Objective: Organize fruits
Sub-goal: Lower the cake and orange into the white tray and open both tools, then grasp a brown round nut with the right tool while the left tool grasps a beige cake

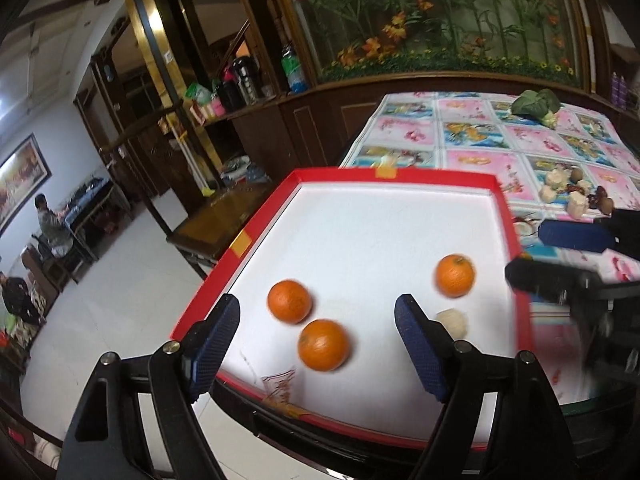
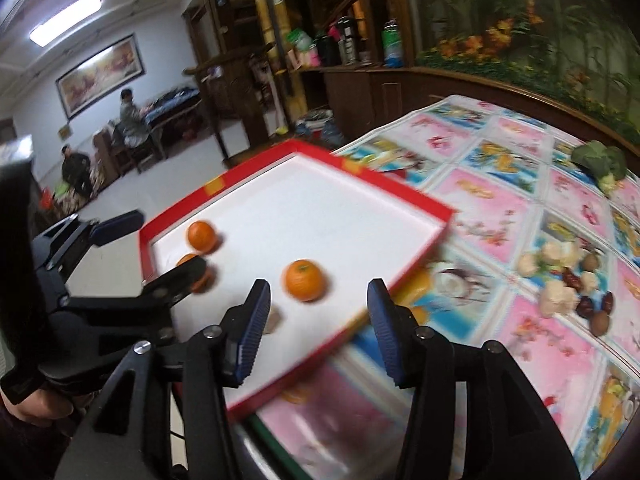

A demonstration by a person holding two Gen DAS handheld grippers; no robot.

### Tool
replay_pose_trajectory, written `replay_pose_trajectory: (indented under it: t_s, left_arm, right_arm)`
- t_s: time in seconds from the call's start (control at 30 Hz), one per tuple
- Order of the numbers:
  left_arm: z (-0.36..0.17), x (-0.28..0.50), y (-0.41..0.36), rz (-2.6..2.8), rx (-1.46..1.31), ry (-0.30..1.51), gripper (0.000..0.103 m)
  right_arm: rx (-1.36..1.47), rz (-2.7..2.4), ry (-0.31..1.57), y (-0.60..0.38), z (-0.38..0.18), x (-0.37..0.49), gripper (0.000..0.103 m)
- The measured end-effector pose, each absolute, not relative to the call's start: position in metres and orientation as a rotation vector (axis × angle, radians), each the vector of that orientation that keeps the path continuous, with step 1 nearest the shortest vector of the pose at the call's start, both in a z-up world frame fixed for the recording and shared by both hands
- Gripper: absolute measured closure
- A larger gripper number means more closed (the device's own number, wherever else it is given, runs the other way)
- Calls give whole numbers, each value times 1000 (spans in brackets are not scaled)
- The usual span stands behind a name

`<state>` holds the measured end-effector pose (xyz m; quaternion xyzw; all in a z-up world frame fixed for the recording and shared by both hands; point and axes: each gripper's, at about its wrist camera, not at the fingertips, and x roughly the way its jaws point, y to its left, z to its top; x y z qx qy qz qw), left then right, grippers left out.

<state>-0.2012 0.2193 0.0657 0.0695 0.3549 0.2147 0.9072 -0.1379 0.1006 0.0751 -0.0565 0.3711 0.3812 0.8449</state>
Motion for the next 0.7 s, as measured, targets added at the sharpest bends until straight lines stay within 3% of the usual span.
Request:
replay_pose_trajectory:
  t_s: [0.7]
  left_arm:
    - [83, -170, 136, 370, 300, 710, 23]
  right_arm:
    - [27, 605, 760, -40, 81, -86, 50]
